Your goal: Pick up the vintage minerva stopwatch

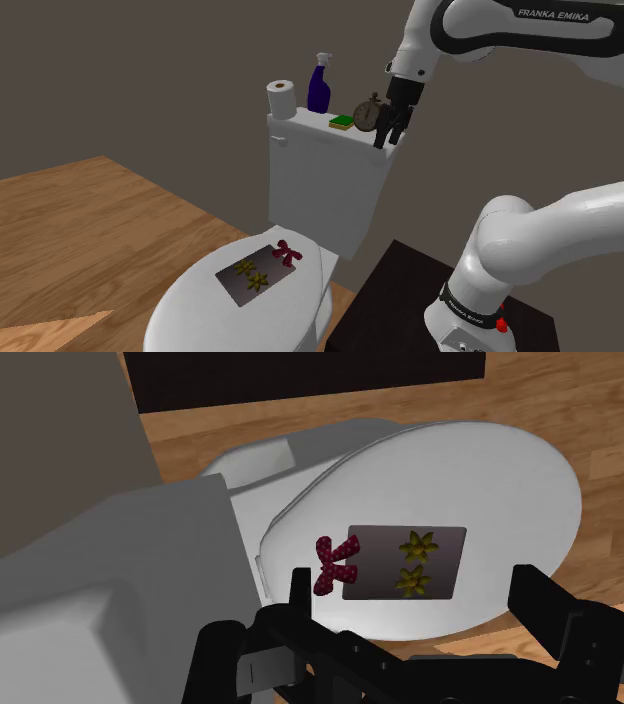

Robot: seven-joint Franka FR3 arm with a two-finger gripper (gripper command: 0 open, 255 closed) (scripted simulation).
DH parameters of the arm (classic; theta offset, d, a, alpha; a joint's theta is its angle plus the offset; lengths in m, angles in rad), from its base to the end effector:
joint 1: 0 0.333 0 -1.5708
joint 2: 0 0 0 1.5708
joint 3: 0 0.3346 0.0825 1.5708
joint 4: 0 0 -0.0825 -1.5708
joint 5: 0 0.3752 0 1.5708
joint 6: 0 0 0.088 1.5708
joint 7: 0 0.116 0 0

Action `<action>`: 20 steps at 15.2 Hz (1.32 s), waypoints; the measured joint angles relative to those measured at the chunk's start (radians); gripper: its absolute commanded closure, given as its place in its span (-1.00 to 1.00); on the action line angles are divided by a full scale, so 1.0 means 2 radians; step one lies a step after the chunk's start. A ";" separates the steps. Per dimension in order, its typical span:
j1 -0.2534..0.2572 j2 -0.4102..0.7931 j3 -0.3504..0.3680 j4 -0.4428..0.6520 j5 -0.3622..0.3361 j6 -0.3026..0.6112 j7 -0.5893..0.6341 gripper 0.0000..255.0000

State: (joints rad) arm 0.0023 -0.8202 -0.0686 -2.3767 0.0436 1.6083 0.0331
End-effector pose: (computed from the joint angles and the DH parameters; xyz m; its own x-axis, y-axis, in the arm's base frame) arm 0.2791 -0.0208 0.5978 0.9956 -0.0815 0.0473 -0.0767 -0.9925 -0.0952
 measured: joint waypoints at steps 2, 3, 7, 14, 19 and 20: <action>-0.001 0.005 -0.004 0.005 -0.002 0.001 -0.004 -1.00; -0.003 0.014 -0.011 0.014 -0.006 0.002 -0.011 -1.00; -0.011 0.059 -0.046 0.061 -0.022 0.004 -0.045 -1.00; -0.017 0.155 -0.110 0.168 -0.032 0.001 -0.110 -1.00; -0.020 0.227 -0.157 0.253 -0.022 -0.010 -0.160 -1.00; -0.021 0.241 -0.165 0.272 -0.018 -0.014 -0.170 -1.00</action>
State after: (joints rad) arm -0.0389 -0.3382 -0.3986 -1.8325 0.0076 1.5796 -0.3060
